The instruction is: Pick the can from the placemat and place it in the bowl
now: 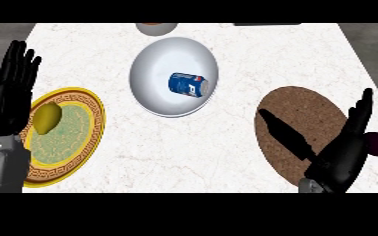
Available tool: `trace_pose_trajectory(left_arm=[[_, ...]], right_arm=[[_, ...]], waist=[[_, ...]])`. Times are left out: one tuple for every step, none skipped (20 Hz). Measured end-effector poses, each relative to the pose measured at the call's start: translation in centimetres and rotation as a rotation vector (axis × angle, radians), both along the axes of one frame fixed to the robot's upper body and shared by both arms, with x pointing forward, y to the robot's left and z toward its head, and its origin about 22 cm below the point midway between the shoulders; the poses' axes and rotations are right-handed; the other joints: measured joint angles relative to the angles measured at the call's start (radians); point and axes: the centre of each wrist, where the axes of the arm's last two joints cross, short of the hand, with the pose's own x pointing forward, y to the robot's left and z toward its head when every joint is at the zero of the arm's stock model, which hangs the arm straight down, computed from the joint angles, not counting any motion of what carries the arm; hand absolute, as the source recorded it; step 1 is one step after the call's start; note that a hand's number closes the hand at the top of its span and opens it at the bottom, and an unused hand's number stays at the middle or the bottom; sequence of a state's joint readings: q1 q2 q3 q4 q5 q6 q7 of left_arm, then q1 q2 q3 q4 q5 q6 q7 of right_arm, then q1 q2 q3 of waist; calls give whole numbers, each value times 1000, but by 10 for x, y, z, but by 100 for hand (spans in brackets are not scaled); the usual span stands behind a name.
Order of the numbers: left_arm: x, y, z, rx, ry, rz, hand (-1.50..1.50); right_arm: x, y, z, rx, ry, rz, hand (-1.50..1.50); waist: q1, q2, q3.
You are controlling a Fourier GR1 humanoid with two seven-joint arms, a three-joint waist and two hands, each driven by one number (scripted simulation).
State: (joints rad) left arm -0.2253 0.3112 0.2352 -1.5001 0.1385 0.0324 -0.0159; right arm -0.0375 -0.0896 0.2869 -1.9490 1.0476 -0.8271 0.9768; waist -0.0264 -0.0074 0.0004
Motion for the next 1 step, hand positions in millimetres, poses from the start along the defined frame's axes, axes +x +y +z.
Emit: trace_pose_trajectory(left_arm=[[2, -3, -1, -3, -2, -4, 0]], right_arm=[[-12, -7, -1, 3, -3, 0, -150]], waist=[[0, 1, 0]])
